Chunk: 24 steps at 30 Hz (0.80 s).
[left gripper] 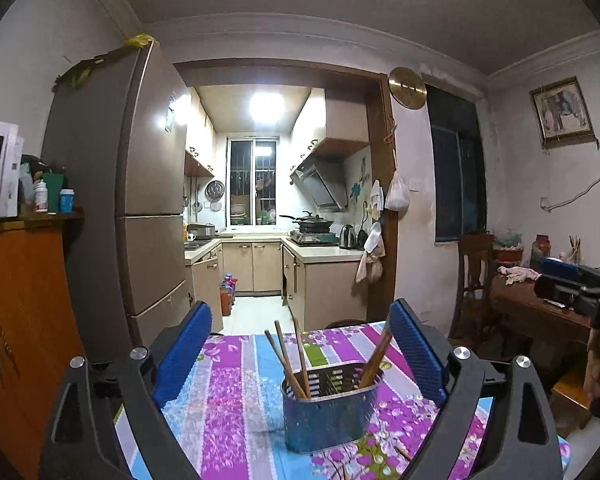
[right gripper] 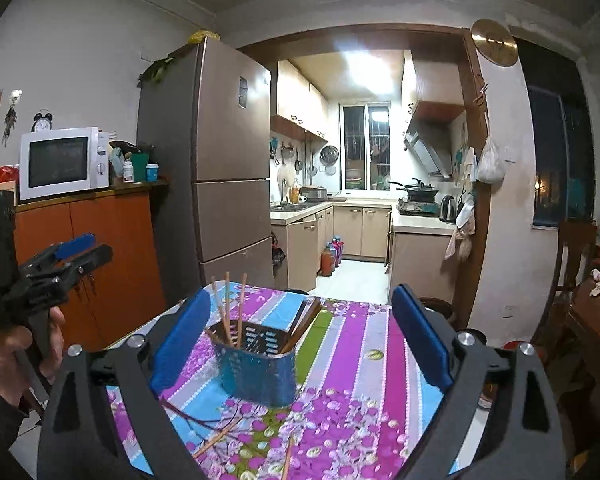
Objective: Organize utensils
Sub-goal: 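Open both tools to release the chopsticks into the holder, then move both open tools back to the last chopsticks on the tablecloth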
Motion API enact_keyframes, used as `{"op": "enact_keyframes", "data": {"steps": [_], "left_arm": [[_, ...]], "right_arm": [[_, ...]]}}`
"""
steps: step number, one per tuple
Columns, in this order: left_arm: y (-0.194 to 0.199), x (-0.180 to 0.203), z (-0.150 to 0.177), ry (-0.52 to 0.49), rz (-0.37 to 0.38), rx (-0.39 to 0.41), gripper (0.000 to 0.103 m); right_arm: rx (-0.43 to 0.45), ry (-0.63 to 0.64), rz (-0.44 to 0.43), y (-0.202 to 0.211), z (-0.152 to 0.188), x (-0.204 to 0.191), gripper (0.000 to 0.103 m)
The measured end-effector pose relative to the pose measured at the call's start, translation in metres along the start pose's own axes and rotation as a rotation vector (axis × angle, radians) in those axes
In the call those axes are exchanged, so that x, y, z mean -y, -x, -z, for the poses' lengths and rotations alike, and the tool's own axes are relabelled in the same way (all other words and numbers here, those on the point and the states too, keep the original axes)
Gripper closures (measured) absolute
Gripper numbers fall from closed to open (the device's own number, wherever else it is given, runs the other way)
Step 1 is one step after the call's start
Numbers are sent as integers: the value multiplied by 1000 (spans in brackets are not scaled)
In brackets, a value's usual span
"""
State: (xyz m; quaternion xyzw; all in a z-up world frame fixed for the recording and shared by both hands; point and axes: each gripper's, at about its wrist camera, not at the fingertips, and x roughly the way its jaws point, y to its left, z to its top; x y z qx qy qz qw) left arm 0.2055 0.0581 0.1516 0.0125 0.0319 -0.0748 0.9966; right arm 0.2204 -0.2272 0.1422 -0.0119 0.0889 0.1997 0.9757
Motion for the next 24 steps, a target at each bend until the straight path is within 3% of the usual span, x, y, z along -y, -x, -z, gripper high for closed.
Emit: {"op": "enact_keyframes", "data": {"steps": [9,17,24], "left_arm": [[67,14,45,-8,-33,65,11],[100,24,100,-7,-20,33,10],[116,18,148,26,-14,-2,10]], "right_arm": [[79,62,13,44,50,-38,7],[108,47,8,68,98,-57,6],[85,-1,-9,82,142,-61,6]]}}
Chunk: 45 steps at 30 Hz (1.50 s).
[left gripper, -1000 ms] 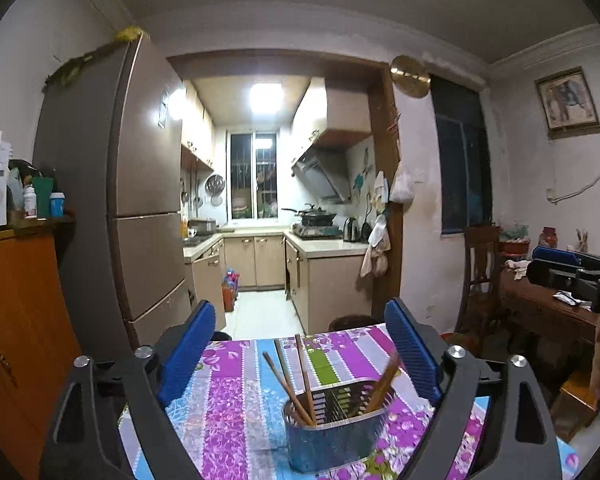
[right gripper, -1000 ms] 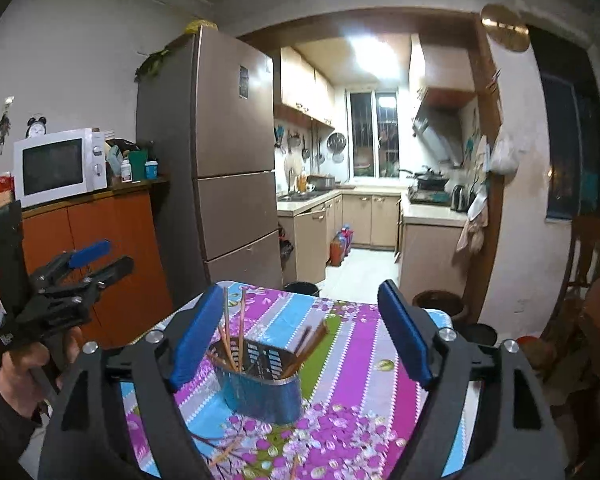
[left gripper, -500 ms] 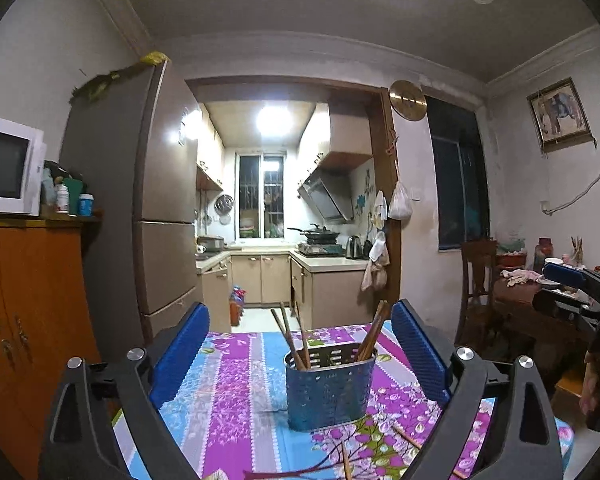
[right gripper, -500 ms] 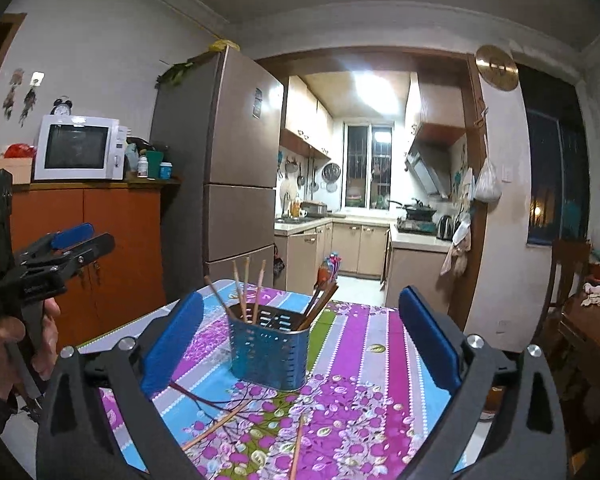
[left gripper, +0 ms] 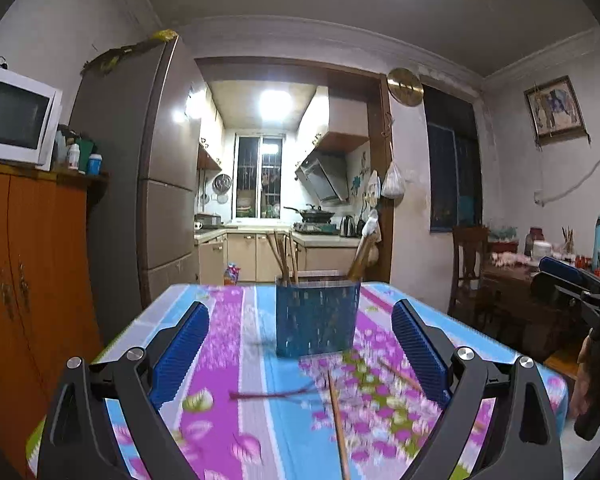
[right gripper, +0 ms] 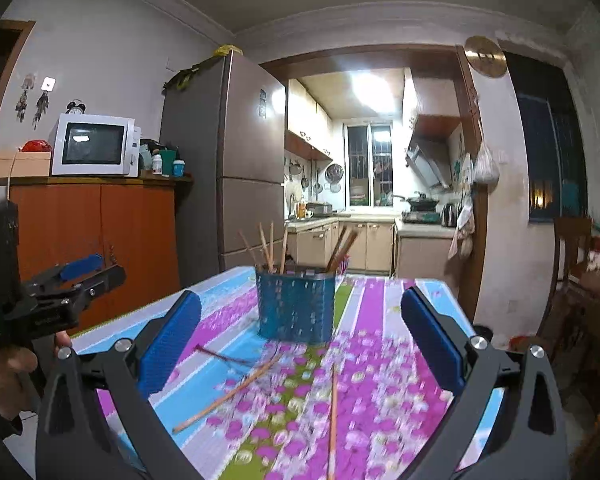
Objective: Organize utensils
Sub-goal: 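Move both open tools back to the last chopsticks on the tablecloth, then close the right tool on one chopstick while the left tool closes on the other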
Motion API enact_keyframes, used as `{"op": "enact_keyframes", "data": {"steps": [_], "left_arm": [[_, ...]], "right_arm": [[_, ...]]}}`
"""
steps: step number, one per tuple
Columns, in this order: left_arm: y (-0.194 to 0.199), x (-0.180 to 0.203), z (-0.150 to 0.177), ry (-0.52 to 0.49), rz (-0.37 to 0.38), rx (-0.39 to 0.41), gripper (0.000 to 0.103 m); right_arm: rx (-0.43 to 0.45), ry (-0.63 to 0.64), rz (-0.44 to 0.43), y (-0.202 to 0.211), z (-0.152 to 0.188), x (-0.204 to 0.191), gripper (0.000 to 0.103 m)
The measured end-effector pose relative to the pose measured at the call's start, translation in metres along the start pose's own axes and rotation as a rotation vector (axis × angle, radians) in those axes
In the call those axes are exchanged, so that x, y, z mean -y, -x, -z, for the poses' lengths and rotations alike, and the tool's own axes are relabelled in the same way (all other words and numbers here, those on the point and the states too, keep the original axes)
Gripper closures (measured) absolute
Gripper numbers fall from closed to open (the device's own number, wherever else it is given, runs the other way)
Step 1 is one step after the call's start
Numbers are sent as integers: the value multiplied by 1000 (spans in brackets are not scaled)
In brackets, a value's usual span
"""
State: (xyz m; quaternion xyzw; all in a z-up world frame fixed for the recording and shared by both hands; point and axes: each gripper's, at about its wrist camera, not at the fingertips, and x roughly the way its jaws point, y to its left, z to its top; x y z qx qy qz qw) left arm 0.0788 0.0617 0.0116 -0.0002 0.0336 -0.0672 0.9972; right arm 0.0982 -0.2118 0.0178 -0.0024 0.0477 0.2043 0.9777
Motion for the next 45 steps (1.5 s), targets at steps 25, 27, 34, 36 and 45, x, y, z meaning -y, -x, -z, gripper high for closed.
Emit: {"op": "enact_keyframes", "data": {"steps": [25,27,34,36,45], "left_arm": [[-35,33,140,-22,133,-319,57],[-37,37,142,-32,138,-323,63],[-40,41,147,-46,131,-321,80],[-39,40,148,-45,128,-314,80],[-36,43,154,-53,102,-271,80]], "right_arm": [[-419,-69,64,-44,143,23,95],[-421,-66,70,-43,143,24,97],[-404,-62,78,-31,144,11,97],[-401,-67,75,-28,145,7,97],[-379,-62,85,-27,148,8,97]]}}
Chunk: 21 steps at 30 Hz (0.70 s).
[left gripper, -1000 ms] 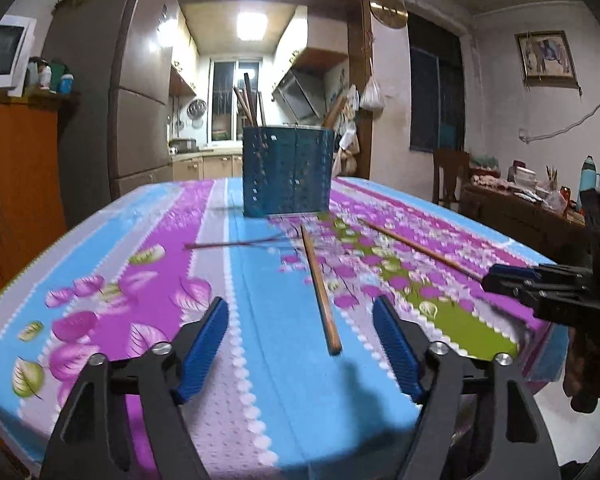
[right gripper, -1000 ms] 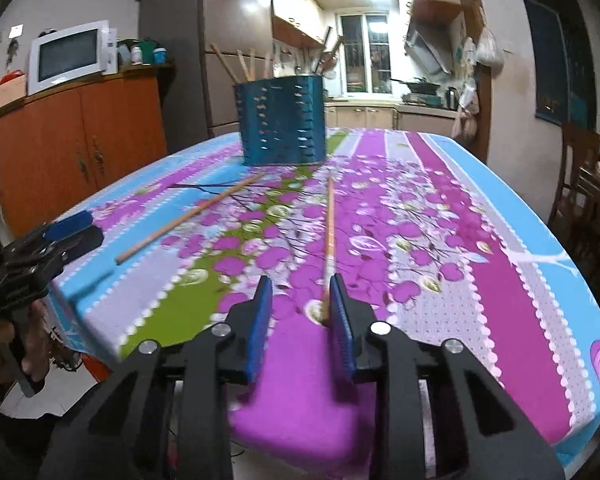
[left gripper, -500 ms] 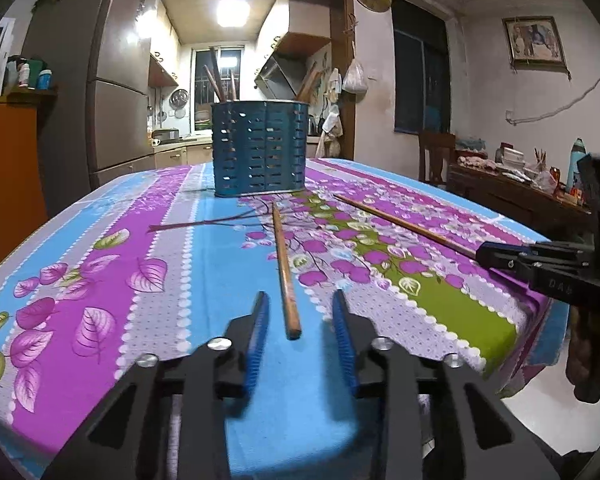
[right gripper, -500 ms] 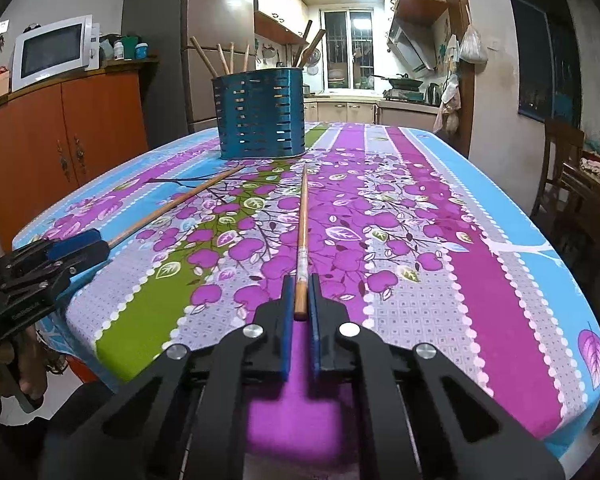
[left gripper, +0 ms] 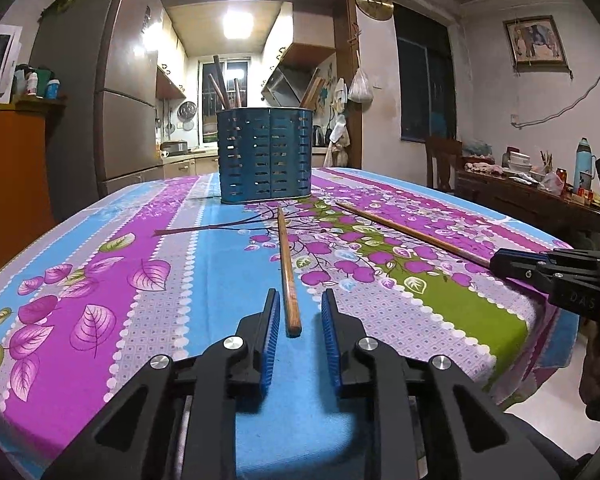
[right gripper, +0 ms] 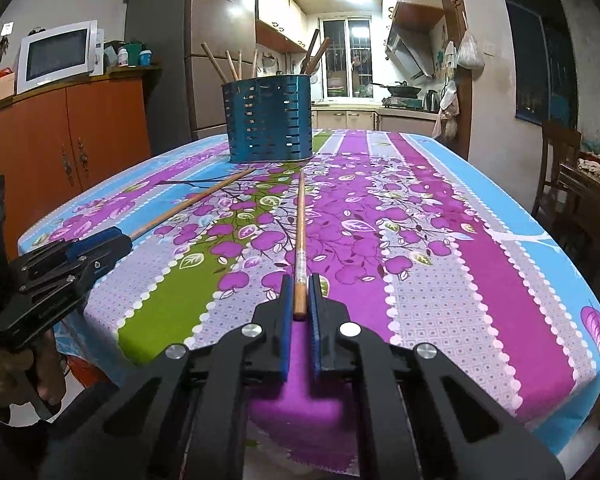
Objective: Organize utensils
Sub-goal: 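Close the right tool on one chopstick while the left tool closes on the other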
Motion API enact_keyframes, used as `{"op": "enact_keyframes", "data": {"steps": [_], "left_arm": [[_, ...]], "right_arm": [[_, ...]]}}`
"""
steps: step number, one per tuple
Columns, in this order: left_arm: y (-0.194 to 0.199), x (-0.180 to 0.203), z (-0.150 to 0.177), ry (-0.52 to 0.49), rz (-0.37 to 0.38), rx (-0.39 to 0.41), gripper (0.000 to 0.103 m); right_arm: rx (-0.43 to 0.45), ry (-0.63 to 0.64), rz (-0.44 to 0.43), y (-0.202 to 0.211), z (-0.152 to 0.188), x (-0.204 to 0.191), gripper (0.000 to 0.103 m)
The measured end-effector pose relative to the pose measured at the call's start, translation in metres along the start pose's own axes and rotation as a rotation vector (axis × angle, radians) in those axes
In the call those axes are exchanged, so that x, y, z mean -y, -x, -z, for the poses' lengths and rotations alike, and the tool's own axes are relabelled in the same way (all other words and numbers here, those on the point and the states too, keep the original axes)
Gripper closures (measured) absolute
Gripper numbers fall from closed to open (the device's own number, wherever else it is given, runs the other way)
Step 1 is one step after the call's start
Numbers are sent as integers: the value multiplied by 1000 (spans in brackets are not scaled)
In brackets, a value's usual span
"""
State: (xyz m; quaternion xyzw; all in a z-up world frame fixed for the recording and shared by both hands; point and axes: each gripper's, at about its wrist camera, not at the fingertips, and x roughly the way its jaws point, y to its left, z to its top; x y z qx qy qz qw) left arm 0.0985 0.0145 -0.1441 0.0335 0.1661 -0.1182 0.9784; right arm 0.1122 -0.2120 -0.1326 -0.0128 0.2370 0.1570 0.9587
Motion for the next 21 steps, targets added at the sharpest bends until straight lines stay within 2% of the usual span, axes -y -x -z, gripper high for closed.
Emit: {"op": "enact_keyframes", "data": {"steps": [10,14,15,16,17,21], "left_arm": [[3,3,8,6,-20,47,80],[3,5,5,3,-32,31,80],[2,5,4,8,-33,28,81],[3,4,3,10,-44,24,91],[2,4,3,11,-44,22,94],[9,6,-2,0,-38,27,95]], "right_arm": [[12,9,-23,0,2,3,96],[9,17,-25,1,2,1,96],[13,17,-23,1,2,1,98],[18,9,-27,2,3,1,98],[21,4,-29,2,3,1,98],[45,5,-27,10,1,1,98]]}}
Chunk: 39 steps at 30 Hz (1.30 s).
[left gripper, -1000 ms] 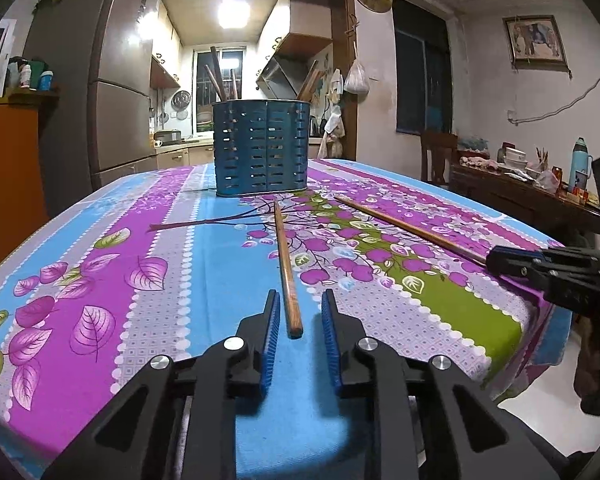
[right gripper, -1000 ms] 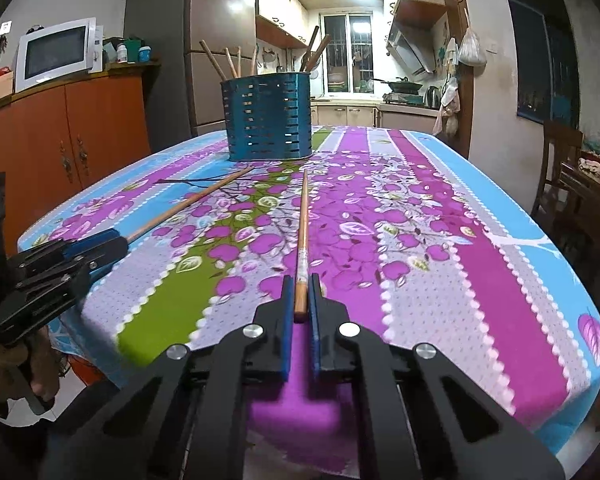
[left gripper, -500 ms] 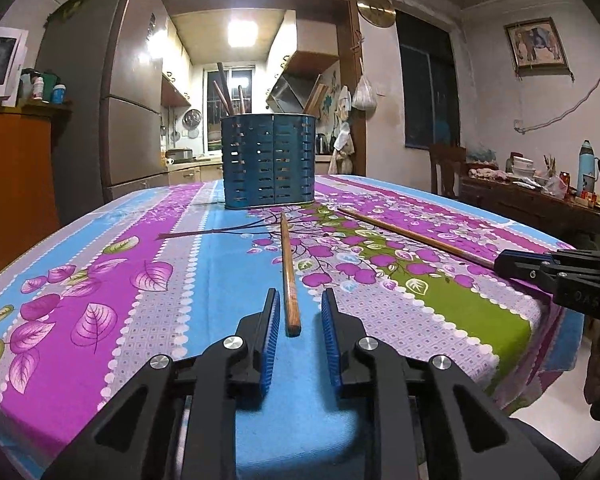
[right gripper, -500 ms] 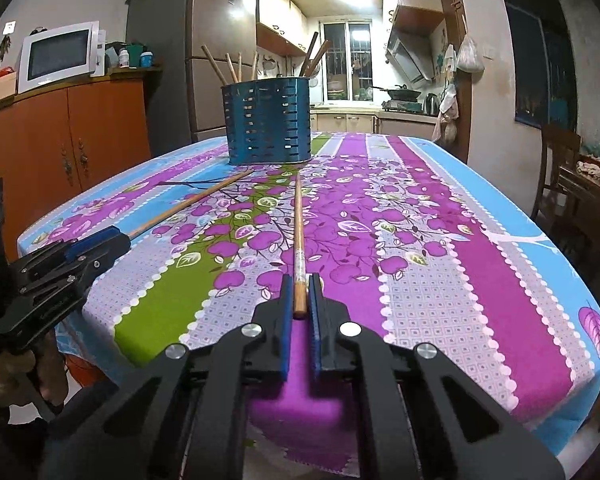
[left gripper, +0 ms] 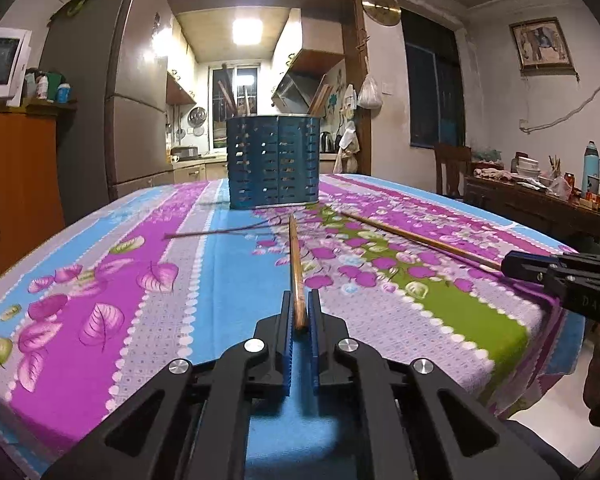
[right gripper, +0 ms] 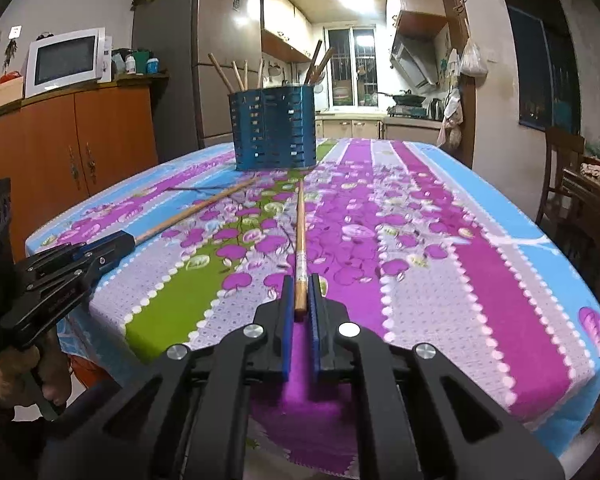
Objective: Organize utensils
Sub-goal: 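Close the right tool on one chopstick while the left tool closes on the other, then carry both chopsticks over the blue holder and lower them in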
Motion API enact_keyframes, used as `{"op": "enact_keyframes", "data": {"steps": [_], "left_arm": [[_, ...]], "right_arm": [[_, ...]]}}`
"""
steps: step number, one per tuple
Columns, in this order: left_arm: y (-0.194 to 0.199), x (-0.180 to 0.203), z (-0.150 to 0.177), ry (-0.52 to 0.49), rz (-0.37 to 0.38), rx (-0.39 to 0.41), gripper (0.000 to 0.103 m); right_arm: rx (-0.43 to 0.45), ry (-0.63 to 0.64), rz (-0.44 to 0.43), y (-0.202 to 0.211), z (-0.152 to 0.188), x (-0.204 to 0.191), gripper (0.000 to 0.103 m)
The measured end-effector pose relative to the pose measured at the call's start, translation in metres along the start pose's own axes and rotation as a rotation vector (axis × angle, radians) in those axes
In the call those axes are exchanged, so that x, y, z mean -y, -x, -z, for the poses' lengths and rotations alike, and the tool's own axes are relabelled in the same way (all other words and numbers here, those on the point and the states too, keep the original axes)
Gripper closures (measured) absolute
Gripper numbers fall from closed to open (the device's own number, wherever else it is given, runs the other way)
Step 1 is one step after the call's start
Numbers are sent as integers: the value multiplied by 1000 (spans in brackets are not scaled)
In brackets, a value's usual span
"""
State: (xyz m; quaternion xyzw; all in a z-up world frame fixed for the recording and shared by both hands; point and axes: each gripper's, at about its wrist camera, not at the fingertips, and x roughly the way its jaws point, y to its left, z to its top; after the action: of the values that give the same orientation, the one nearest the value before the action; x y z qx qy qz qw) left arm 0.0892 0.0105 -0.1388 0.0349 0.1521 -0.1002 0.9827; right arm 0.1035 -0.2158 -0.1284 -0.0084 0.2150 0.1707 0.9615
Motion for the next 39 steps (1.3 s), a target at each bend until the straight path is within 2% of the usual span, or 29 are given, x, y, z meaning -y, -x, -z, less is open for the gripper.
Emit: {"op": "enact_keyframes", "data": {"steps": [3,8,14,19,25,32,39], "left_arm": [[9,1,-11,-5,6,28,95],[35,1,-47,-19,12,120,95],[58,1,-103,-52,35,246,95],[57,-3,-150,-64,42,298,95],[39,-11,-182,-42,69,253,95],[23,-27,-197,-26,81,210,95],[16,-36,-208,-7,74,187,95]], "right_arm": [[30,17,3,11,-10,-2,98],[97,72,4,33,-36,-10,98],[192,141,-10,55,-88,-15,98],[245,176,-28,60,-129,-14,98],[223,173,-70,46,-170,-10,98],[181,159,-101,38,-205,-9,98],[177,152,-120,32,-229,-11,98]]}}
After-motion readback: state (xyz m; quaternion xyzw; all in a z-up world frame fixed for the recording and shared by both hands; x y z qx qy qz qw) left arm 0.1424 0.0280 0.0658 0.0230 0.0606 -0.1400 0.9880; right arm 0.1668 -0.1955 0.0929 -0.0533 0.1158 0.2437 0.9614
